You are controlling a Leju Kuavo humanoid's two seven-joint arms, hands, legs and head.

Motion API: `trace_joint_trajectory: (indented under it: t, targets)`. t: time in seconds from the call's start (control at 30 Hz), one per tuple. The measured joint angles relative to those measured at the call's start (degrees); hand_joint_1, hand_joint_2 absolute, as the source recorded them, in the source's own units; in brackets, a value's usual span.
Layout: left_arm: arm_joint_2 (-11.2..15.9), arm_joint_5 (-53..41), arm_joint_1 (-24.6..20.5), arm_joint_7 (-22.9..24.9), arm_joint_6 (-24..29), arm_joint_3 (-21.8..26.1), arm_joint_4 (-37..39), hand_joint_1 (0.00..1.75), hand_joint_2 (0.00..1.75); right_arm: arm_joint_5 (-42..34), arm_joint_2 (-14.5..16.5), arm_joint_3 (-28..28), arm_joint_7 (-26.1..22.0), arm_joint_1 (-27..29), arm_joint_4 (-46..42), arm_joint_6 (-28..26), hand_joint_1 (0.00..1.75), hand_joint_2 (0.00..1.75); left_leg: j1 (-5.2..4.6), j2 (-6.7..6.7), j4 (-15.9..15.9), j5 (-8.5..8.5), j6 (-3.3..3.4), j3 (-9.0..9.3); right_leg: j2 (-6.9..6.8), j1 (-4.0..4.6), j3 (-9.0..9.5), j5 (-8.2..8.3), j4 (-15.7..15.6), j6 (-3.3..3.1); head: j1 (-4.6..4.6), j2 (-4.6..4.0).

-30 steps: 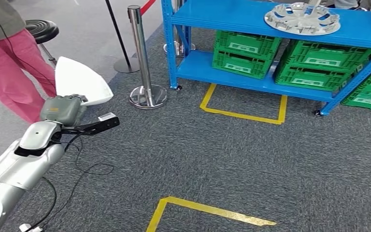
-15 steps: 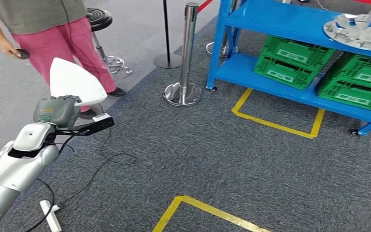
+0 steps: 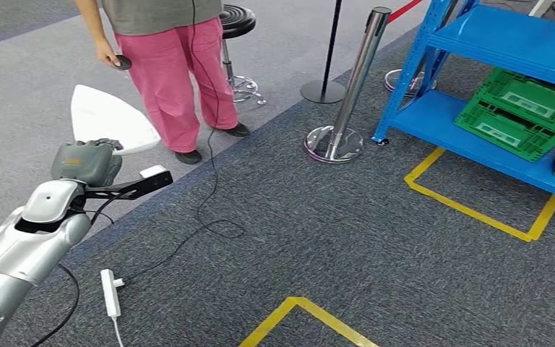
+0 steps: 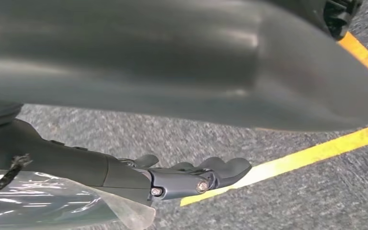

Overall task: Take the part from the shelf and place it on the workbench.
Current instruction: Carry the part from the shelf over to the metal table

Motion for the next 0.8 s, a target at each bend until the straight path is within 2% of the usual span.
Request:
trace_joint_trajectory:
  t: [0.07, 0.1, 0.13, 0.17, 0.2, 0.23, 0.27, 0.33, 0.37, 0.4, 0.43, 0.47, 0.5, 0.57, 0.6, 0.63, 0.67, 0.7, 0.73, 0.77, 0.8]
  targets:
    - [0.2, 0.0, -0.2, 0.0, 0.0, 0.2, 0.0, 1.75, 1.75, -0.1, 0.0, 0.1, 0.0, -0.1, 0.0, 0.0, 0.0, 0.0, -0.16, 3.11, 3.4, -2.18, -0.69, -1.51, -1.55, -0.27, 0.65, 0.17, -0.8, -0.18, -0.35, -0.01]
    - [0.2, 0.0, -0.4, 0.0, 0.0, 0.3, 0.0, 1.75, 1.75, -0.1, 0.0, 0.1, 0.0, -0.1, 0.0, 0.0, 0.0, 0.0, -0.1, 5.17, 6.9, -3.99, -1.03, -3.07, -2.31, -0.2, 0.87, 0.09, -0.9, -0.29, -0.52, -0.02]
    - [0.2, 0.0, -0.5, 0.0, 0.0, 0.3, 0.0, 1.75, 1.75, -0.1, 0.0, 0.1, 0.0, -0.1, 0.1, -0.1, 0.0, 0.0, 0.14, 6.37, 10.8, -5.69, -1.38, -4.92, -3.13, -0.16, 1.0, -0.03, -0.9, -0.35, -0.63, -0.02]
    - [0.1, 0.0, -0.5, 0.0, 0.0, 0.3, 0.0, 1.75, 1.75, -0.2, 0.0, 0.1, 0.0, -0.1, 0.1, -0.1, 0.0, 0.0, 0.41, 6.98, 14.0, -6.77, -1.69, -6.48, -3.98, -0.15, 1.11, -0.17, -0.9, -0.37, -0.62, -0.02]
    - [0.2, 0.0, -0.5, 0.0, 0.0, 0.3, 0.0, 1.75, 1.75, -0.2, 0.0, 0.1, 0.0, -0.1, 0.1, -0.1, 0.0, 0.0, 0.68, 7.33, 15.6, -6.86, -1.95, -7.28, -4.8, -0.16, 1.22, -0.31, -0.9, -0.33, -0.64, -0.02]
    - [0.2, 0.0, -0.5, 0.0, 0.0, 0.3, 0.0, 1.75, 1.75, -0.2, 0.0, 0.2, 0.0, -0.1, 0.2, -0.1, 0.0, 0.0, 0.91, 7.61, 14.9, -5.83, -2.16, -6.96, -5.6, -0.18, 1.35, -0.46, -0.8, -0.22, -0.64, -0.02]
    - [0.2, 0.0, -0.5, 0.0, 0.0, 0.4, 0.0, 1.75, 1.75, -0.2, 0.1, 0.3, 0.0, -0.1, 0.2, -0.1, 0.0, 0.0, 1.06, 8.17, 11.9, -3.88, -2.29, -5.42, -6.37, -0.21, 1.54, -0.67, -0.8, -0.06, -0.65, -0.01]
    - [0.3, 0.0, -0.7, 0.1, 0.1, 0.6, 0.0, 1.75, 1.75, -0.3, 0.1, 0.4, 0.0, -0.2, 0.3, -0.2, 0.0, 0.0, 0.82, 11.04, 4.1, -0.61, -2.26, -1.44, -7.71, 0.01, 1.94, -1.26, -0.5, 0.51, -0.71, -0.01]
    - [0.3, 0.1, -0.9, 0.1, 0.1, 0.7, 0.0, 1.75, 1.75, -0.4, 0.0, 0.5, 0.0, -0.2, 0.3, -0.2, 0.0, 0.0, 0.59, 12.36, 1.4, 0.04, -1.87, -0.15, -8.33, 0.26, 2.07, -1.56, -0.3, 0.82, -0.7, -0.01]
    - [0.3, 0.2, -0.9, 0.1, 0.2, 0.9, 0.0, 1.75, 1.75, -0.4, 0.0, 0.5, 0.0, -0.3, 0.3, -0.3, 0.0, 0.0, 0.35, 13.15, 0.3, -0.02, -1.42, 0.31, -8.96, 0.53, 2.17, -1.8, -0.3, 1.1, -0.61, -0.01]
    - [0.3, 0.4, -0.9, 0.2, 0.4, 1.1, 0.0, 1.75, 1.75, -0.5, 0.0, 0.5, 0.0, -0.3, 0.4, -0.3, 0.0, 0.0, 0.1, 12.99, 0.1, -0.27, -0.9, 0.28, -9.71, 0.73, 2.27, -2.0, -0.2, 1.33, -0.53, -0.01]
    - [0.3, 0.7, -0.9, 0.2, 0.6, 1.3, 0.0, 1.75, 1.75, -0.5, 0.0, 0.5, 0.0, -0.3, 0.4, -0.3, 0.0, 0.0, 0.13, 12.18, 0.1, -0.27, -0.34, 0.16, -10.46, 0.74, 2.45, -2.18, -0.3, 1.54, -0.41, -0.01]
    - [0.4, 1.1, -0.8, 0.2, 0.8, 1.5, -0.1, 1.75, 1.75, -0.6, 0.0, 0.5, 0.0, -0.4, 0.5, -0.3, 0.0, 0.0, 0.17, 11.39, 0.0, -0.21, 0.02, 0.13, -10.14, 0.62, 2.42, -2.63, -0.1, 1.81, -0.29, -0.01]
    - [0.5, 2.3, -0.8, 0.1, 1.5, 2.1, -0.2, 1.75, 1.75, -0.6, 0.0, 0.6, 0.0, -0.4, 0.5, -0.4, 0.0, 0.0, 0.36, 9.9, -0.2, -0.04, 0.76, 0.16, -7.09, 0.28, 0.97, -4.98, 3.2, 2.21, -0.09, -0.01]
    - [0.4, 2.9, -0.7, 0.1, 1.8, 2.4, -0.3, 1.75, 1.75, -0.7, 0.0, 0.6, 0.0, -0.3, 0.6, -0.5, 0.0, 0.0, 0.43, 9.15, -0.2, -0.02, 1.02, 0.16, -5.02, 0.15, -0.78, -6.85, 6.8, 2.3, 0.05, -0.01]
    - [0.4, 3.4, -0.7, 0.0, 2.1, 2.7, -0.4, 1.75, 1.75, -0.7, 0.0, 0.6, 0.0, -0.3, 0.7, -0.5, 0.0, 0.0, 0.41, 8.35, -0.2, -0.04, 1.2, 0.15, -3.83, 0.11, -2.91, -8.67, 11.2, 2.29, 0.14, -0.01]
    - [0.4, 3.9, -0.6, 0.0, 2.3, 2.9, -0.4, 1.75, 1.75, -0.7, 0.0, 0.6, 0.0, -0.2, 0.9, -0.5, 0.0, 0.0, 0.35, 7.48, -0.2, -0.05, 1.29, 0.15, -3.36, 0.11, -4.98, -9.93, 15.0, 2.28, 0.2, -0.01]
    - [0.4, 4.4, -0.4, -0.2, 2.5, 3.2, -0.4, 1.75, 1.75, -0.7, 0.0, 0.6, 0.0, -0.1, 1.0, -0.6, 0.0, 0.0, 0.3, 6.57, -0.2, -0.06, 1.32, 0.17, -3.2, 0.12, -6.45, -10.18, 17.3, 2.22, 0.2, -0.01]
    - [0.4, 4.9, -0.1, -0.3, 2.6, 3.5, -0.4, 1.75, 1.75, -0.8, 0.0, 0.7, 0.0, 0.0, 1.1, -0.6, 0.0, 0.0, 0.26, 5.66, -0.2, -0.07, 1.33, 0.21, -3.13, 0.12, -6.91, -9.24, 17.3, 2.1, 0.2, -0.02]
    - [0.4, 5.3, 0.1, -0.5, 2.8, 3.8, -0.5, 1.75, 1.75, -0.8, 0.0, 0.7, 0.0, 0.1, 1.2, -0.7, 0.0, 0.0, 0.25, 4.75, -0.2, -0.07, 1.31, 0.28, -2.89, 0.11, -6.15, -7.16, 14.8, 1.92, 0.2, -0.02]
    - [0.4, 5.8, 0.2, -0.6, 3.0, 4.1, -0.6, 1.75, 1.75, -0.8, 0.0, 0.7, 0.0, 0.1, 1.3, -0.9, 0.0, 0.0, 0.27, 3.91, -0.2, -0.08, 1.28, 0.35, -2.1, 0.05, -4.63, -4.56, 10.8, 1.7, 0.21, -0.02]
